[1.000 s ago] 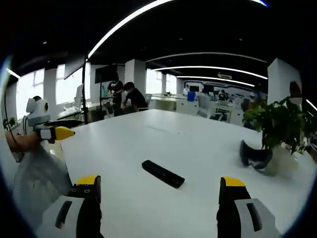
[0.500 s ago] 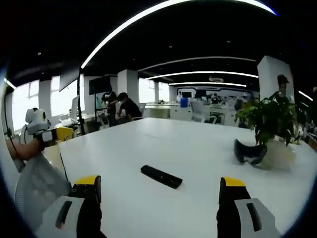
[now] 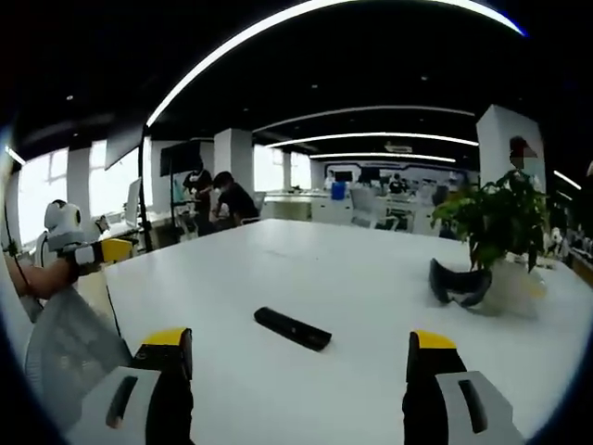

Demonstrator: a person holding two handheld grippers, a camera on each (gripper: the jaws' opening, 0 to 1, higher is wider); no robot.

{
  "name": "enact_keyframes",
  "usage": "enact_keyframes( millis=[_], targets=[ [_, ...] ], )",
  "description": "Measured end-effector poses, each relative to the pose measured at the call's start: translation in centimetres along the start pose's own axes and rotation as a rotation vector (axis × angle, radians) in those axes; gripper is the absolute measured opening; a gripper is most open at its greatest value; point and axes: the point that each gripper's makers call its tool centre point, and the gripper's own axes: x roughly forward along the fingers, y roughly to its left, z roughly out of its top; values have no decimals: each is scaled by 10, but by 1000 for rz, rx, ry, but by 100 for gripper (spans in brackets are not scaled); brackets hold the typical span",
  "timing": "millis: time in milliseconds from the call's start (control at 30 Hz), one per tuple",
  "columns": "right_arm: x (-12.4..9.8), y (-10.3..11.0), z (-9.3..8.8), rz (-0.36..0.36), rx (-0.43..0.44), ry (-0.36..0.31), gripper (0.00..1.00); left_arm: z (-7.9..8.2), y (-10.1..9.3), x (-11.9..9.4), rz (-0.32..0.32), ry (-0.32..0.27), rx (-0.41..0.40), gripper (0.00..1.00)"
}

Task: Press the specified remote control buttons in sequence, fully releasing each button before pressing the next.

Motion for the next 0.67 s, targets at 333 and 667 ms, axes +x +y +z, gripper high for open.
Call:
enact_keyframes(
  millis=[333, 667],
  targets=[
    [0, 1, -3, 3, -6, 17, 94, -4, 2, 1, -2, 15, 9, 94],
    [0, 1, -4, 6, -6, 23, 92, -6, 6, 0, 6, 12, 9, 94]
  ],
)
